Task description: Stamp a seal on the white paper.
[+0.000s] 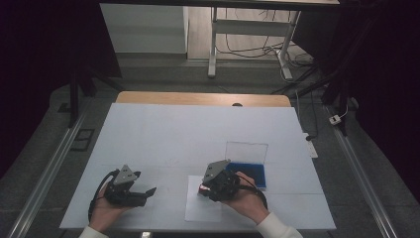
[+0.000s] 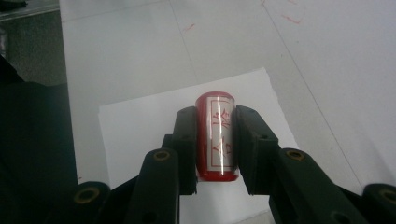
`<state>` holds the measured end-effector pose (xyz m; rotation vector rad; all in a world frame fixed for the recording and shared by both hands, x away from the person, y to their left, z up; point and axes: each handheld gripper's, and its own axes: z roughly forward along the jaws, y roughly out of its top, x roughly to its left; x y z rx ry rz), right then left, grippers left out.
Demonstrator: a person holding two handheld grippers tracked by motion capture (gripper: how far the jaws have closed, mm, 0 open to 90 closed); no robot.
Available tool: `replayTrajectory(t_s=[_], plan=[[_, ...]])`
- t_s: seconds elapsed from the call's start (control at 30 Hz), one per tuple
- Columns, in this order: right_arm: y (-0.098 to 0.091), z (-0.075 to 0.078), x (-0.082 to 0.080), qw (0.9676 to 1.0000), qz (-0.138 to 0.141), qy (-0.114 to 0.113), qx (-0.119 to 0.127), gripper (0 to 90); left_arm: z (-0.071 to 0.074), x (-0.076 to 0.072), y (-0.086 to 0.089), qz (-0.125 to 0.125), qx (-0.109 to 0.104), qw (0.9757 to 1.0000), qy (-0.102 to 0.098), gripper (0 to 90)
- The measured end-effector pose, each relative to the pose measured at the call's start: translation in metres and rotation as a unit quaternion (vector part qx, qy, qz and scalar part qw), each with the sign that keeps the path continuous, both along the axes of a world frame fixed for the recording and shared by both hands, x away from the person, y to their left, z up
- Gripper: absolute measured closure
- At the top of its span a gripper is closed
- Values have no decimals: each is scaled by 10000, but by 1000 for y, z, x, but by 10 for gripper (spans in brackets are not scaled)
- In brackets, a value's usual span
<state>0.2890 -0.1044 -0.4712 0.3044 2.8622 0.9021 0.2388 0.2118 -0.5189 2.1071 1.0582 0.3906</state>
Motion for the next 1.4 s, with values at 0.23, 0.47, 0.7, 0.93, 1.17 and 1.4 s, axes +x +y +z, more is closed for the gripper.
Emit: replayTrajectory(t_s=[0.23, 0.47, 0.7, 0.93, 1.17, 1.4], plan=[[5, -5, 2, 9999, 13, 19, -122, 705, 0, 0, 1, -4, -11, 10000, -2, 191], [7, -8, 4, 9999, 12, 39, -130, 705, 0, 0, 0, -14, -4, 10000, -1, 191], [8, -12, 5, 9997, 8, 38, -237, 705, 0, 0, 0, -22, 0, 10000, 3, 191], [8, -14, 6, 9997, 30, 61, -216, 705, 0, 0, 1, -30, 11, 10000, 3, 192], [8, -14, 6, 9998, 17, 62, -211, 705, 0, 0, 0, -33, 18, 10000, 11, 192], [9, -14, 7, 9997, 21, 69, -223, 705, 0, 0, 0, -36, 25, 10000, 14, 192]])
